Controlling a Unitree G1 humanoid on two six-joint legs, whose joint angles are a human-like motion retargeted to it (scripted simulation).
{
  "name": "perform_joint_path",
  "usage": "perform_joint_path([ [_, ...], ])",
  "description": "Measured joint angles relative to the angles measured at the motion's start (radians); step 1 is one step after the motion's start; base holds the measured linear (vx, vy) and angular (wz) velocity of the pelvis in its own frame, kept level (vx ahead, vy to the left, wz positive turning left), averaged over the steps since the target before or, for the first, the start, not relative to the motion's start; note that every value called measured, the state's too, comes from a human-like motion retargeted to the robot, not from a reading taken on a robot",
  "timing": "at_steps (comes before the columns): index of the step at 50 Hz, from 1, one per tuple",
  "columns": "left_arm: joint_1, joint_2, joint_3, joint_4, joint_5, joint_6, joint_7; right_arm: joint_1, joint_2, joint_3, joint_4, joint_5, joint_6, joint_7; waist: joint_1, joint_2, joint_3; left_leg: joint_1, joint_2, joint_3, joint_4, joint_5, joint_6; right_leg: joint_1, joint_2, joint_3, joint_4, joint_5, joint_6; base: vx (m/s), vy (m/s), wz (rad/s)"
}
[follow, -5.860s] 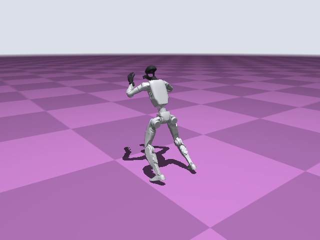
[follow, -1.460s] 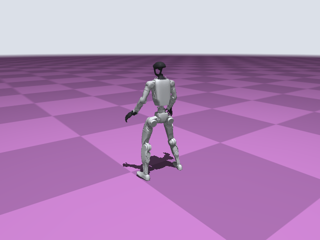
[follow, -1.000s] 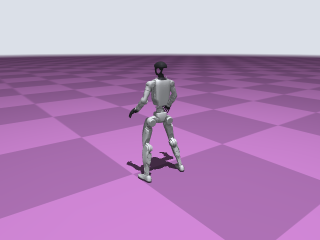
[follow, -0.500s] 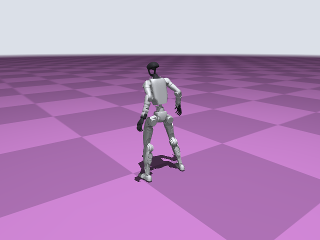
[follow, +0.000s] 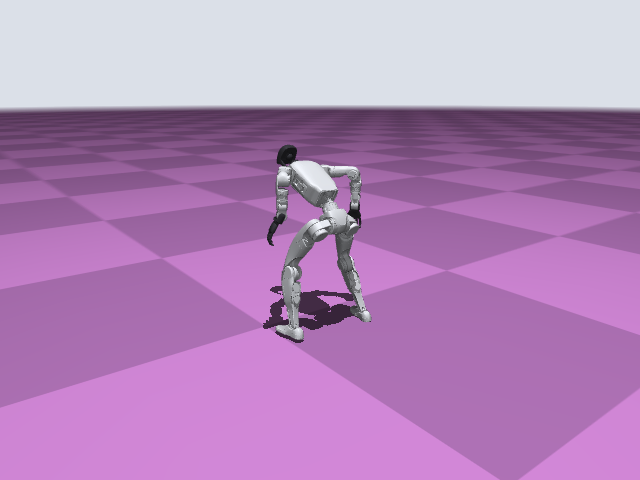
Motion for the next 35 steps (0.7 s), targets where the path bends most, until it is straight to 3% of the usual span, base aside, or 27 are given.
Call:
perform_joint_path([
  [4,-0.270,-0.185,0.035,0.078,0.082,0.022,0.226,-0.331,0.025,0.078,0.108,-0.073,0.040,-0.209,-0.009,-0.011,0.000,-0.157,0.030,-0.019,0.366,-0.166,0.037,-0.159,-0.007,0.082,0.342,-0.173,-0.048,0.24,0.03,-0.44],
  [7,-0.595,-0.301,0.058,0.158,0.071,0.036,0.262,-0.657,0.048,0.164,0.194,-0.070,0.046,-0.286,-0.023,-0.020,0.000,-0.122,0.068,-0.012,0.554,-0.270,0.064,-0.128,-0.021,0.117,0.518,-0.285,-0.072,0.48,0.04,-0.41],
  [10,-0.981,-0.270,-0.001,0.155,-0.014,0.015,0.269,-0.969,-0.011,0.268,0.122,0.052,0.012,-0.284,-0.025,-0.022,-0.050,-0.048,0.082,-0.003,0.587,-0.327,0.090,-0.063,-0.022,0.126,0.546,-0.341,-0.096,0.54,0.00,-0.25],
  [13,-1.241,-0.094,-0.130,-0.023,-0.082,-0.050,0.254,-1.103,-0.150,0.287,-0.187,0.181,-0.061,-0.187,-0.016,-0.018,-0.150,0.160,0.116,0.054,0.473,-0.341,0.076,0.150,-0.034,0.065,0.414,-0.335,-0.081,0.94,-0.02,-0.17],
  [15,-1.335,0.041,-0.172,-0.182,-0.136,-0.085,0.228,-1.085,-0.254,0.206,-0.428,0.246,-0.094,-0.089,-0.007,-0.012,-0.214,0.388,0.133,0.108,0.306,-0.290,0.064,0.379,-0.028,0.001,0.234,-0.248,-0.060,1.32,0.00,-0.19],
  [16,-1.333,0.095,-0.174,-0.255,-0.165,-0.105,0.223,-1.024,-0.296,0.137,-0.527,0.242,-0.107,-0.063,-0.006,-0.009,-0.252,0.516,0.129,0.131,0.193,-0.204,0.062,0.506,-0.015,-0.022,0.114,-0.137,-0.043,1.50,0.02,-0.17],
  [17,-1.320,0.145,-0.173,-0.322,-0.187,-0.123,0.219,-0.954,-0.340,0.064,-0.615,0.240,-0.124,-0.046,-0.006,-0.007,-0.294,0.636,0.121,0.148,0.077,-0.090,0.059,0.624,-0.001,-0.038,-0.009,0.000,-0.027,1.59,0.03,-0.13],
  [20,-1.195,0.256,-0.145,-0.454,-0.198,-0.158,0.191,-0.681,-0.472,-0.145,-0.753,0.201,-0.161,-0.072,-0.010,-0.004,-0.432,0.902,0.052,0.122,-0.277,0.456,0.013,0.885,0.047,-0.020,-0.379,0.621,0.035,1.54,0.04,-0.13],
  [22,-1.098,0.318,-0.093,-0.489,-0.162,-0.144,0.140,-0.502,-0.478,-0.249,-0.731,0.185,-0.155,-0.052,-0.005,0.008,-0.480,0.995,0.009,0.050,-0.405,0.583,-0.057,0.954,0.079,0.025,-0.477,0.806,0.064,1.37,0.07,-0.27],
  [23,-1.057,0.358,-0.060,-0.493,-0.137,-0.128,0.118,-0.423,-0.457,-0.303,-0.701,0.208,-0.151,-0.012,0.001,0.013,-0.489,1.020,-0.002,0.030,-0.422,0.537,-0.072,0.958,0.094,0.044,-0.464,0.786,0.054,1.26,0.08,-0.42],
  [27,-0.907,0.498,0.052,-0.441,-0.084,-0.088,0.086,-0.188,-0.369,-0.455,-0.510,0.261,-0.098,0.136,0.037,0.007,-0.452,1.028,0.029,0.172,-0.429,0.321,-0.044,0.893,0.103,0.026,-0.375,0.634,0.045,1.09,0.09,-0.49],
  [30,-0.771,0.520,0.117,-0.392,-0.098,-0.082,0.078,-0.100,-0.306,-0.530,-0.343,0.155,-0.023,0.133,0.052,-0.009,-0.385,1.007,0.046,0.293,-0.501,0.243,-0.038,0.858,0.097,-0.016,-0.457,0.567,0.100,0.94,0.10,-0.22],
  [33,-0.644,0.498,0.163,-0.353,-0.097,-0.083,0.052,-0.077,-0.228,-0.541,-0.212,0.159,0.000,0.122,0.050,-0.032,-0.308,0.979,0.022,0.323,-0.607,0.163,-0.066,0.830,0.088,-0.048,-0.595,0.527,0.177,0.91,0.07,0.01],
  [35,-0.577,0.475,0.182,-0.327,-0.098,-0.071,0.025,-0.097,-0.163,-0.529,-0.144,0.216,0.000,0.124,0.046,-0.046,-0.260,0.952,0.024,0.329,-0.662,0.095,-0.081,0.802,0.102,-0.052,-0.675,0.469,0.197,0.92,-0.02,-0.01],
])
